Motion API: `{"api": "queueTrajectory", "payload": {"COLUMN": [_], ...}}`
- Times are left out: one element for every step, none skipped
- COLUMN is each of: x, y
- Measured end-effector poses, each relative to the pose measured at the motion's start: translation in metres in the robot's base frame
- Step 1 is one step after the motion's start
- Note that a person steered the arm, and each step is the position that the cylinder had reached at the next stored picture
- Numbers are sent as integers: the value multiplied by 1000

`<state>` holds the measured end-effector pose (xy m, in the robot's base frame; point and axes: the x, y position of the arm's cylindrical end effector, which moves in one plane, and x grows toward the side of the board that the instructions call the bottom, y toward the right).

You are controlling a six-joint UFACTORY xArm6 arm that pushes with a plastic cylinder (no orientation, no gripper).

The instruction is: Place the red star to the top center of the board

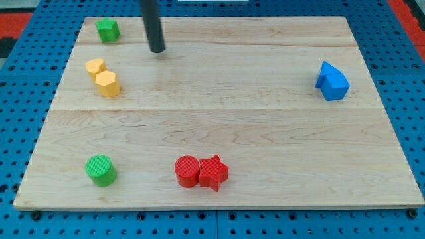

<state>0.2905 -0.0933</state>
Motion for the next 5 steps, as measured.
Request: {"api": "queueTrajectory", "payload": {"x": [2, 28, 128, 246, 326], "y": [71, 139, 143, 175, 164]}}
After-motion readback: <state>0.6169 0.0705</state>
